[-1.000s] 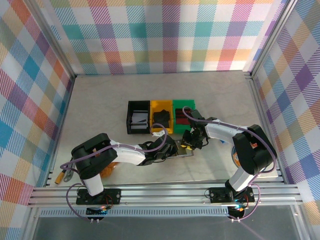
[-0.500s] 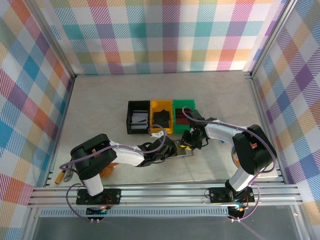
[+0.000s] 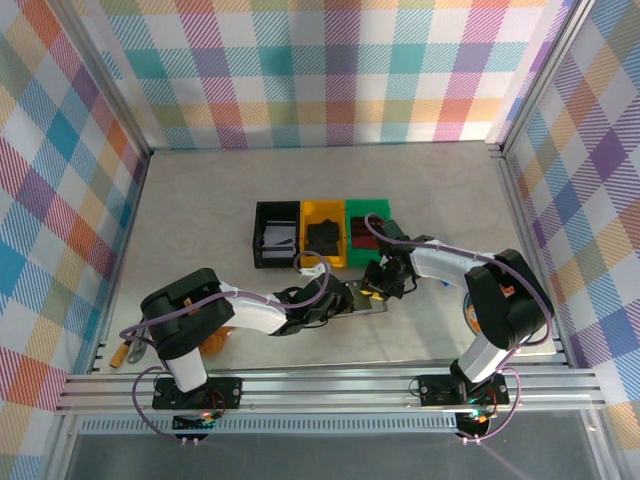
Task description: Take the credit cards out of the card holder
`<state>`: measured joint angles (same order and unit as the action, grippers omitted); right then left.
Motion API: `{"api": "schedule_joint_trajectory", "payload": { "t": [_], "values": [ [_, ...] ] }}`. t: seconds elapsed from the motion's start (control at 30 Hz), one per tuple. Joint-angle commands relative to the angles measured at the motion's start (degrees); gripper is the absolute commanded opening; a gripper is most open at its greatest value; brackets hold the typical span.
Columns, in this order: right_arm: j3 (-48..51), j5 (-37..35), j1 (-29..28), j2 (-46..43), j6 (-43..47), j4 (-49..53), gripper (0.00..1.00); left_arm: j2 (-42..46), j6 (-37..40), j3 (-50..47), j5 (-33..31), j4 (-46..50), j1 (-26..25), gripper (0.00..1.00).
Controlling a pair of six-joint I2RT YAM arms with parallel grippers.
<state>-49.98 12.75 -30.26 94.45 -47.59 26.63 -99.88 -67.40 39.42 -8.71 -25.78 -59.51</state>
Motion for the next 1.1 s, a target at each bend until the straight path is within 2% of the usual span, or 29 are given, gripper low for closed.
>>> {"api": "schedule_joint_trajectory", "payload": {
  "t": [0.0, 0.23, 0.33, 0.6, 1.07],
  "values": [
    [2.85, -3.09, 0.47, 2.84, -0.57, 2.59, 0.24, 0.53, -0.7, -1.36, -1.32, -0.98, -0.35, 0.1],
    [2.71, -2.91, 0.55, 2.84, -0.72, 2.55, 0.24, 1.12, -0.81, -1.62, -1.97, -0.59, -0.35, 0.07],
    [2.74, -3.0, 0.6, 2.73, -0.59, 2.72, 0.24, 1.47, -0.77, -1.8, -2.16, -0.62, -0.35, 0.0],
    [2.86, -3.43, 0.91, 2.31, -0.4, 3.25, 0.25, 2.08, -0.48, -2.76, -2.4, -2.67, -0.26, 0.0],
    [3.4, -3.48, 1.8, 1.46, 0.13, 3.6, 0.24, 5.53, 0.95, -4.29, -2.44, 0.71, 0.4, 0.0]
  ]
}}
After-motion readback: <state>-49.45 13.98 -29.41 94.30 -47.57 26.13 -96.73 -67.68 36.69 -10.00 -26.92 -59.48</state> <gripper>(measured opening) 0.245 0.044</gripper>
